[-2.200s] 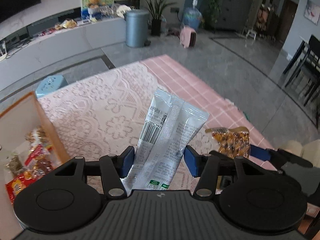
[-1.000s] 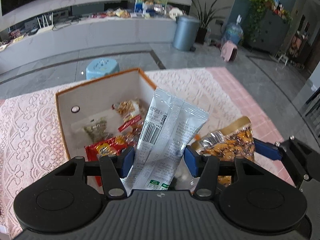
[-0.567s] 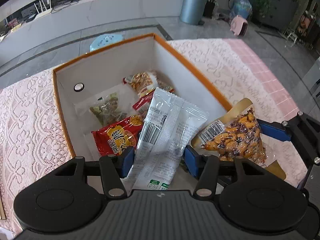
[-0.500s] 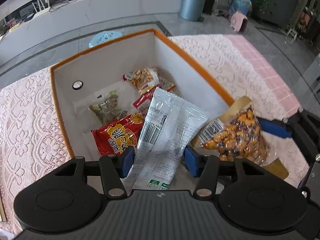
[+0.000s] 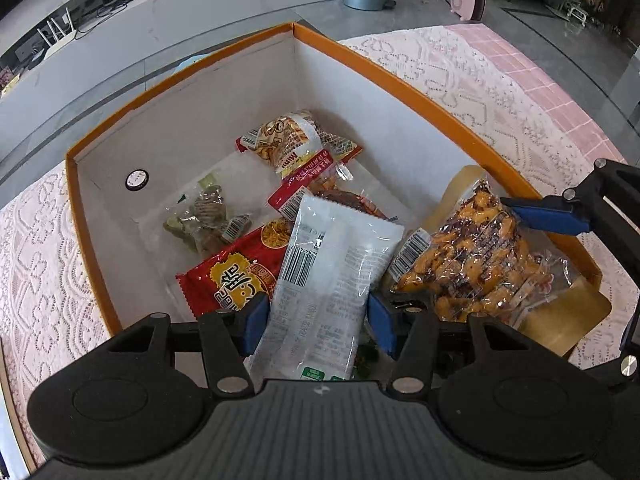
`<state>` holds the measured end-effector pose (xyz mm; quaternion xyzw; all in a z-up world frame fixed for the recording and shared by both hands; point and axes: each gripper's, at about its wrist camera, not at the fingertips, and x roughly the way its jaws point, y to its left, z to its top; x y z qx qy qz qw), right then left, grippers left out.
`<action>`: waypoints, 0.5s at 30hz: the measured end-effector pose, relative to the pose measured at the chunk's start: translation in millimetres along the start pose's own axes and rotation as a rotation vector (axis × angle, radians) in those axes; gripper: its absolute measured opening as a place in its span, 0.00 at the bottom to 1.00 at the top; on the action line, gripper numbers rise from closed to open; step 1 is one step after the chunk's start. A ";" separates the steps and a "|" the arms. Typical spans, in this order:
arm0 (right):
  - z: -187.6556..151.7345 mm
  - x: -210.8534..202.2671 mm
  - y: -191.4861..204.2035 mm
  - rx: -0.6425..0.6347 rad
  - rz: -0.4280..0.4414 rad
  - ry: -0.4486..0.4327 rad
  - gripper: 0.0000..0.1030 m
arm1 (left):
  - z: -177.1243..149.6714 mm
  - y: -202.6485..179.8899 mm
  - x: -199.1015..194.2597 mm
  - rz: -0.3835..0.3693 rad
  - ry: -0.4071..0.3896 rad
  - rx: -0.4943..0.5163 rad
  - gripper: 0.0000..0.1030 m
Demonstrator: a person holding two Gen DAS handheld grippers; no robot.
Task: Organize snacks
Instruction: 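Open both grippers to drop the white and orange packets into the box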
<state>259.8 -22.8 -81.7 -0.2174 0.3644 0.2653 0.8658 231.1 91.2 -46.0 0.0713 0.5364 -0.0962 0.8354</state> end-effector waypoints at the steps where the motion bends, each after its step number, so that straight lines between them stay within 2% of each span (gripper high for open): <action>1: 0.9 1.6 0.9 -0.010 -0.007 0.003 0.73 | 0.8 1.6 1.9 -0.001 0.002 -0.003 0.59; 6: 3.3 5.4 4.1 -0.031 -0.020 0.018 0.73 | 2.9 3.9 7.7 -0.006 0.013 -0.018 0.59; 12: 4.2 0.0 5.3 -0.034 -0.037 0.019 0.73 | 1.6 1.5 0.1 0.027 -0.010 -0.011 0.67; 15: 4.5 -4.1 5.7 -0.035 -0.052 0.014 0.77 | 0.2 -1.1 -7.6 0.039 -0.031 0.000 0.73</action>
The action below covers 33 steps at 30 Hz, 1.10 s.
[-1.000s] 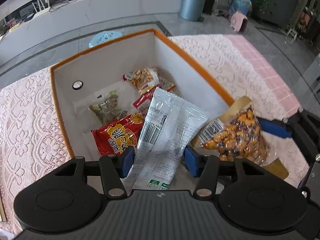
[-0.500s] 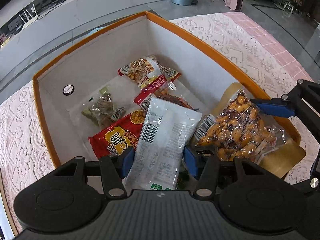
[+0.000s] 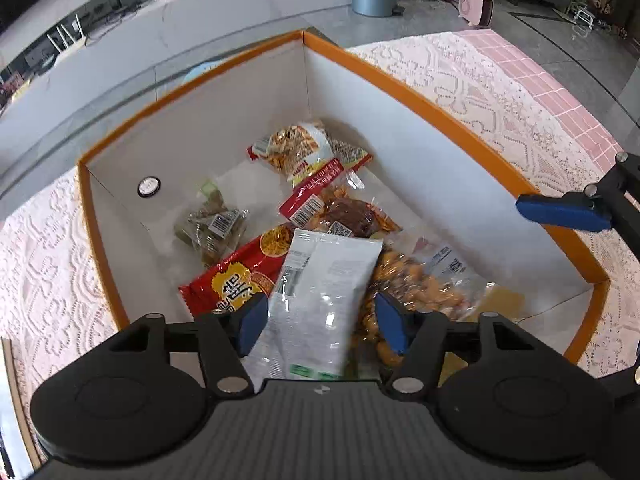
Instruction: Organize snacks
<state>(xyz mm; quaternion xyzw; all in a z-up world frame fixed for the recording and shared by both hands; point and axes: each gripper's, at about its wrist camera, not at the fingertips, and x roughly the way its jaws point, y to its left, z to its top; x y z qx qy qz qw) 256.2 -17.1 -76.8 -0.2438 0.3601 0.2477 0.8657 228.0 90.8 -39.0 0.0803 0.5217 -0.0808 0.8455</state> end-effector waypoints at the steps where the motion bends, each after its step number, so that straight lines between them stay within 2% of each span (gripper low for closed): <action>1: 0.2 -1.9 -0.1 0.002 -0.008 -0.003 0.77 | 0.1 -0.2 -2.8 0.000 -0.007 0.000 0.73; 4: 1.7 -10.4 -1.1 0.013 -0.010 -0.014 0.79 | -0.1 0.3 -14.8 0.002 -0.034 -0.005 0.74; 6: 2.5 -18.0 -1.6 0.020 -0.014 -0.024 0.86 | 0.0 0.6 -24.2 0.007 -0.058 -0.016 0.74; 11: 3.7 -41.9 -3.6 0.028 -0.062 -0.061 0.86 | -0.7 1.8 -53.5 0.035 -0.139 -0.062 0.74; 16: -2.8 -76.8 -14.3 0.107 -0.101 -0.113 0.86 | -7.6 -5.0 -93.6 0.077 -0.244 -0.096 0.74; 24: -30.7 -148.8 -40.5 0.311 -0.159 -0.252 0.87 | -28.2 -35.7 -161.7 0.092 -0.444 -0.076 0.74; 29: -50.0 -193.4 -41.1 0.332 -0.200 -0.342 0.87 | -44.9 -57.8 -199.5 0.144 -0.569 -0.075 0.75; 33: -67.7 -230.4 -37.8 0.351 -0.218 -0.437 0.91 | -62.8 -80.1 -225.4 0.216 -0.666 -0.058 0.81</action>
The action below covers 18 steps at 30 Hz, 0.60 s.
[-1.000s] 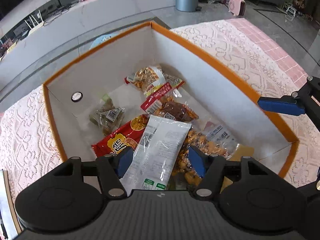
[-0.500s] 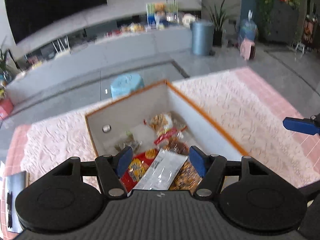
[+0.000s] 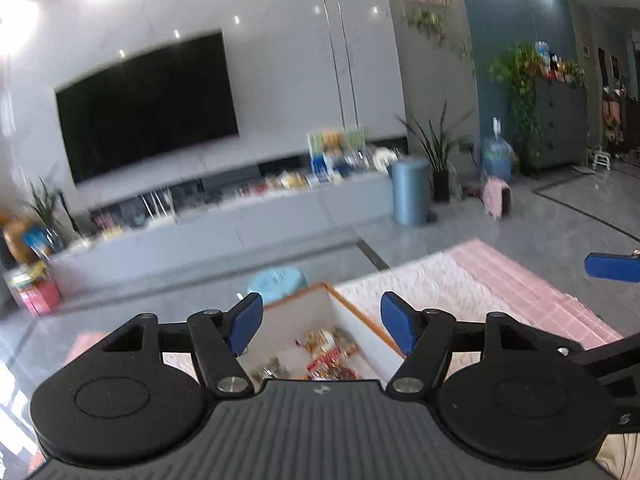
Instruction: Organize snacks
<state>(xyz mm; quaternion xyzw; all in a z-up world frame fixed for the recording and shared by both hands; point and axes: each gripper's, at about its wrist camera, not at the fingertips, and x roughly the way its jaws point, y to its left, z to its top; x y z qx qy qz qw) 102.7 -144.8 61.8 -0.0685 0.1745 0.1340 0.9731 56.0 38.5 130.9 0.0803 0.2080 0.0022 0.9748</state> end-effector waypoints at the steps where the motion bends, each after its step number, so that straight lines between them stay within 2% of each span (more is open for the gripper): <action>1: -0.3 -8.8 -2.0 0.010 0.003 -0.019 0.92 | -0.7 -3.8 -7.9 0.009 -0.017 0.006 0.83; 5: -1.4 -39.8 -7.4 0.055 0.023 -0.061 0.94 | -7.7 -16.1 -26.5 0.017 -0.049 0.010 0.87; 9: -8.9 -65.1 -6.1 0.060 0.025 -0.096 0.96 | -21.7 -19.7 -35.1 0.038 -0.045 -0.024 0.88; 14: -23.5 -79.2 1.6 0.061 0.031 -0.098 0.96 | -39.7 -10.4 -32.2 0.053 0.018 -0.145 0.91; 18: -37.4 -82.6 5.5 0.092 -0.003 -0.089 0.96 | -56.3 -8.8 -28.5 0.093 0.053 -0.140 0.92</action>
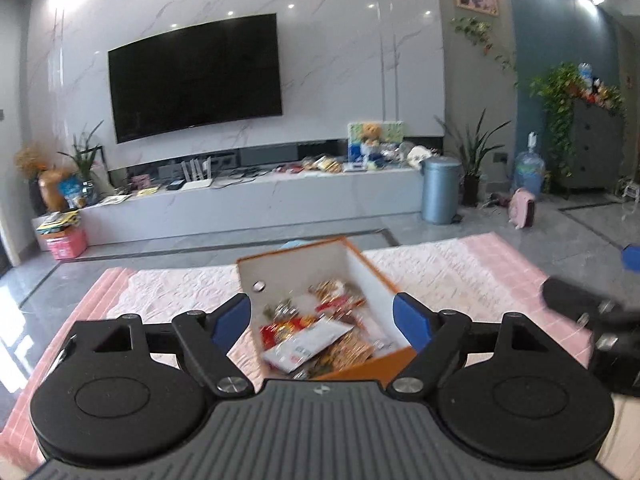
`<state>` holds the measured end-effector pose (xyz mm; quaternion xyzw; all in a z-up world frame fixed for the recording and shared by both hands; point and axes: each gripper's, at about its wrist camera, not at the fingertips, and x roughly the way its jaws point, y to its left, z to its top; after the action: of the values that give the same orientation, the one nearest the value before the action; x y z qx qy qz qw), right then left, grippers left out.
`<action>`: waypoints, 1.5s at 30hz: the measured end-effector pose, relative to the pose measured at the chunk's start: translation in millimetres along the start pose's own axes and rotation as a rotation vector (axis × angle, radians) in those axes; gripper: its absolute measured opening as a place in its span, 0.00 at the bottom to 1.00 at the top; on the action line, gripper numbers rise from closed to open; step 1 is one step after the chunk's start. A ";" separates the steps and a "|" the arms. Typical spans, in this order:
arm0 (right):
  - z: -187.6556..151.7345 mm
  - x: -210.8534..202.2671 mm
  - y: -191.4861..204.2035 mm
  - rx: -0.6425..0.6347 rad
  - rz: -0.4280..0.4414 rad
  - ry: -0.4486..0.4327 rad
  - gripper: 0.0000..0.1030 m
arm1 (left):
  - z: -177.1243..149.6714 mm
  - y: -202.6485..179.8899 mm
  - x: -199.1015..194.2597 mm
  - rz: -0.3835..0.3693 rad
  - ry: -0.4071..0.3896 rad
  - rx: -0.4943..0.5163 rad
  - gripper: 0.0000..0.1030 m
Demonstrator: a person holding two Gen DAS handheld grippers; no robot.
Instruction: Organize snacks
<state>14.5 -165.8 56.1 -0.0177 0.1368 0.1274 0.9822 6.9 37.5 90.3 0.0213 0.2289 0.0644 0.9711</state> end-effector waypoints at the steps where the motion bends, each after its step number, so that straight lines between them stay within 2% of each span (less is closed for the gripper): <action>1: -2.6 -1.4 0.8 0.002 -0.008 0.001 0.96 | -5.6 0.8 0.5 0.015 0.007 0.010 0.92; 9: -26.7 7.0 9.6 -0.001 -0.007 0.071 0.97 | -56.5 5.9 11.8 0.042 0.134 0.009 0.92; 13: -44.1 20.2 11.6 0.022 0.025 0.132 0.97 | -76.6 6.3 12.9 0.051 0.188 0.009 0.91; 20: -65.9 41.6 21.8 0.003 0.051 0.217 0.96 | -87.2 9.5 19.2 0.061 0.247 -0.004 0.91; 29: -71.6 47.6 24.1 0.011 0.056 0.245 0.96 | -86.6 9.1 17.3 0.057 0.251 0.005 0.91; 45: -72.2 46.3 24.7 0.013 0.062 0.242 0.96 | -84.4 9.7 16.9 0.058 0.252 0.002 0.91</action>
<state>32.2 -135.6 -26.0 -0.0222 0.2559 0.1535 0.9542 -17.0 50.4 8.0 0.0207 0.3483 0.0944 0.9324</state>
